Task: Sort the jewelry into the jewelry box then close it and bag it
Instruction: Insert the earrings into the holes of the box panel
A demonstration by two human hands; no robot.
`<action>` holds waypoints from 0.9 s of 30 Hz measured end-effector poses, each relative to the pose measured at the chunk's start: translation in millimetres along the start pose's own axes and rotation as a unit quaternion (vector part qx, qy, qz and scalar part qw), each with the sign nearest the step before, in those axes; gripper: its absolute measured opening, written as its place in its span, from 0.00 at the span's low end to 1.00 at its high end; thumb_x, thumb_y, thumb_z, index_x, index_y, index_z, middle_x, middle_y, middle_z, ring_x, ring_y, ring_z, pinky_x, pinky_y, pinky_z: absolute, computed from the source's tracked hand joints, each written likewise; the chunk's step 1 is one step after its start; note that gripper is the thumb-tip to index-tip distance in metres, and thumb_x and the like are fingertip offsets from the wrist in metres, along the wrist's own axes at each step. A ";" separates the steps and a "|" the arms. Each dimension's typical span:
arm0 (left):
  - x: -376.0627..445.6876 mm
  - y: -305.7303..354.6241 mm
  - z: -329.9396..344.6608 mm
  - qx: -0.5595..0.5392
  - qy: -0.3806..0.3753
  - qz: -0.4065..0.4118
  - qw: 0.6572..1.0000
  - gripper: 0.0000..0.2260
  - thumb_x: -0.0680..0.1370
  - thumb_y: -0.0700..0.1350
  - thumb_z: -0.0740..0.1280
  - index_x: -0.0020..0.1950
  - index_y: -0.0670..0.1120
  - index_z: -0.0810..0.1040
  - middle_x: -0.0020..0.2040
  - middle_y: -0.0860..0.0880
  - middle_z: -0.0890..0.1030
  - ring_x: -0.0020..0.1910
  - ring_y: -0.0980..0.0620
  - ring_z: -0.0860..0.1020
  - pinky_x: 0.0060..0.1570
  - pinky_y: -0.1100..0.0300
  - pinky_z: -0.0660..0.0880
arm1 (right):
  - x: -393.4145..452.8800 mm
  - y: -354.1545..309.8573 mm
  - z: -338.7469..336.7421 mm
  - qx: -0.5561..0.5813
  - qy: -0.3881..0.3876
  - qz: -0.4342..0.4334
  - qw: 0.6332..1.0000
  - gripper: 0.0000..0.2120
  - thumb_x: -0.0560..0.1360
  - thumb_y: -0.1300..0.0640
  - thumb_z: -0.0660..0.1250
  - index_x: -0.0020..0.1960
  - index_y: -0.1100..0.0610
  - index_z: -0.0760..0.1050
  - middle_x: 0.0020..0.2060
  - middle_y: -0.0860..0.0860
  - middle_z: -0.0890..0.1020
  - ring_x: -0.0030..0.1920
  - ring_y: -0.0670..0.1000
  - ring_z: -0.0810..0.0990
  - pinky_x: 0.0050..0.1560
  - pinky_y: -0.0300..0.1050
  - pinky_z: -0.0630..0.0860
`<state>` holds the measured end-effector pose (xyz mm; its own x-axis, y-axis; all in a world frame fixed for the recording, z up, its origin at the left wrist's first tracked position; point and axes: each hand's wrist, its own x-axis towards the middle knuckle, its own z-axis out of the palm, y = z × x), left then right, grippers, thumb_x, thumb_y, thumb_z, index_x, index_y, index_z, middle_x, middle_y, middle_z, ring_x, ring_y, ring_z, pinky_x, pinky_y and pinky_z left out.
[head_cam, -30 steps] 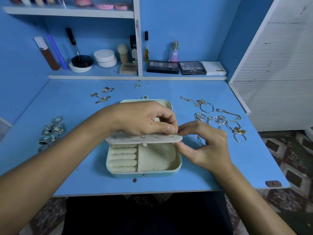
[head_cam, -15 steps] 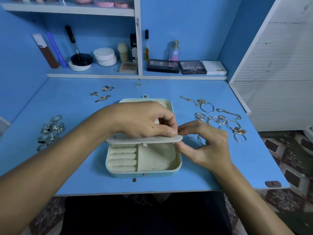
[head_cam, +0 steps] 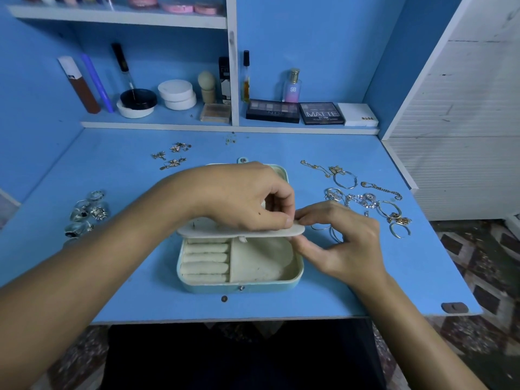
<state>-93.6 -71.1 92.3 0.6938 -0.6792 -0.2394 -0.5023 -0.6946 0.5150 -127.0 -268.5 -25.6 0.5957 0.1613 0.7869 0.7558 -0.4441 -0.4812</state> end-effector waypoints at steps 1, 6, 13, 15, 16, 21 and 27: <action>0.4 0.7 0.2 0.002 0.002 -0.001 1.000 0.04 0.77 0.51 0.68 0.43 0.57 0.80 0.43 0.60 0.81 0.41 0.66 0.76 0.40 0.71 0.70 | -0.1 0.1 0.0 0.001 0.000 -0.001 1.000 0.06 0.68 0.62 0.78 0.40 0.63 0.82 0.41 0.49 0.86 0.44 0.46 0.85 0.47 0.40 0.78; 1.9 2.8 -1.3 0.014 -0.002 0.003 1.000 0.04 0.77 0.50 0.68 0.43 0.56 0.82 0.43 0.57 0.81 0.40 0.65 0.77 0.40 0.69 0.72 | -0.5 0.4 0.1 0.006 -0.004 -0.006 1.000 0.07 0.70 0.60 0.77 0.39 0.63 0.82 0.41 0.49 0.86 0.43 0.46 0.85 0.45 0.41 0.78; 4.0 3.7 -3.7 0.044 -0.007 0.026 0.999 0.04 0.77 0.51 0.69 0.42 0.57 0.81 0.42 0.57 0.81 0.42 0.62 0.77 0.43 0.65 0.73 | -0.6 1.7 1.2 0.020 -0.002 -0.009 1.000 0.08 0.70 0.60 0.78 0.39 0.64 0.82 0.40 0.50 0.86 0.43 0.49 0.85 0.43 0.46 0.80; 3.9 2.4 -3.0 0.038 -0.009 0.024 0.999 0.04 0.77 0.51 0.69 0.43 0.56 0.81 0.42 0.57 0.81 0.43 0.62 0.77 0.44 0.64 0.74 | -0.7 1.4 1.2 0.021 -0.002 -0.010 1.000 0.08 0.70 0.61 0.78 0.39 0.64 0.82 0.40 0.50 0.86 0.43 0.49 0.85 0.43 0.47 0.80; 3.7 1.4 -2.5 0.033 -0.010 0.024 0.999 0.03 0.76 0.51 0.69 0.43 0.57 0.82 0.43 0.58 0.81 0.44 0.62 0.77 0.44 0.64 0.74 | -0.9 1.4 1.2 0.021 -0.003 -0.010 1.000 0.08 0.70 0.61 0.78 0.38 0.65 0.82 0.40 0.50 0.86 0.43 0.49 0.85 0.43 0.47 0.80; 3.7 -3.2 -1.0 0.004 -0.009 0.013 1.000 0.03 0.76 0.52 0.70 0.43 0.58 0.82 0.43 0.60 0.80 0.42 0.64 0.77 0.43 0.68 0.73 | -0.6 0.7 0.6 0.019 -0.005 -0.008 1.000 0.08 0.70 0.61 0.78 0.39 0.64 0.82 0.40 0.50 0.86 0.43 0.50 0.85 0.42 0.49 0.80; 3.0 -13.1 -3.1 -0.049 0.007 0.014 0.999 0.02 0.76 0.51 0.72 0.46 0.56 0.84 0.43 0.62 0.83 0.44 0.65 0.79 0.43 0.71 0.72 | 2.3 -0.9 0.7 0.010 0.003 0.007 1.000 0.07 0.68 0.61 0.79 0.40 0.62 0.82 0.41 0.50 0.86 0.43 0.48 0.85 0.42 0.47 0.80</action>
<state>-83.3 -63.3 87.4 0.6871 -0.6947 -0.2126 -0.4696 -0.6480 0.5996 -126.1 -267.1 -23.7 0.6052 0.1499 0.7818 0.7524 -0.4286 -0.5002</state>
